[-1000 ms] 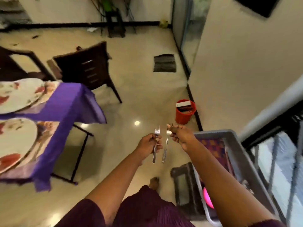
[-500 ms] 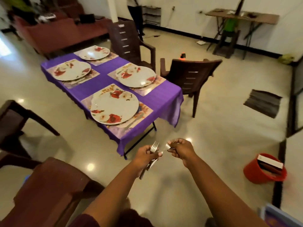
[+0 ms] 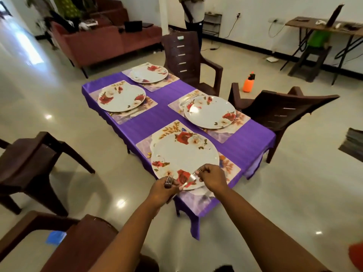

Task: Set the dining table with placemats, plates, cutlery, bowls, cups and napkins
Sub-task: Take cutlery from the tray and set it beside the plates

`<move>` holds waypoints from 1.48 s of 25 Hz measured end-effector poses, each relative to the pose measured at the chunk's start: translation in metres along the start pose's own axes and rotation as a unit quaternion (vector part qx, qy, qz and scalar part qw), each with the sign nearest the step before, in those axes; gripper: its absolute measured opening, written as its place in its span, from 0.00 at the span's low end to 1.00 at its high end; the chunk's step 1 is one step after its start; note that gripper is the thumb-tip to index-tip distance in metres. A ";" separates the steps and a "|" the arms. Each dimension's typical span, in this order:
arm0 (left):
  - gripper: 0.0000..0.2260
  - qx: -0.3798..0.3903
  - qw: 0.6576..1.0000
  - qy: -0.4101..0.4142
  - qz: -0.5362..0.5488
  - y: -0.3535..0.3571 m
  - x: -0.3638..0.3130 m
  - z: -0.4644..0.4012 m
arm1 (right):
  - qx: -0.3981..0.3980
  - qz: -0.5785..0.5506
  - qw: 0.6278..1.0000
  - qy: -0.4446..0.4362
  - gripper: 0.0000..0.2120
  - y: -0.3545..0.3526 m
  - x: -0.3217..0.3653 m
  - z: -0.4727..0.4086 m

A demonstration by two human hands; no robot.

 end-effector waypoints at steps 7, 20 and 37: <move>0.06 -0.043 0.999 -0.007 0.024 -0.083 -0.023 -0.095 | 0.005 0.092 0.994 -0.064 0.06 0.062 0.089 -0.103; 0.05 -0.091 0.990 -0.061 -0.084 -0.139 -0.041 -0.268 | 0.036 0.198 0.979 -0.024 0.07 0.138 0.119 -0.284; 0.04 -0.087 0.951 0.032 -0.296 -0.116 -0.021 -0.292 | 0.057 0.307 0.950 0.012 0.10 0.152 0.086 -0.315</move>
Point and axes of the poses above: each hand's wrist, its own z-axis away from the middle knuckle, its own y-axis out of the palm, x = y × z, the point moved 4 cm from there along -z, towards the middle knuckle, and after that the axes turned 4 degrees about -z, right-handed, at the moved point
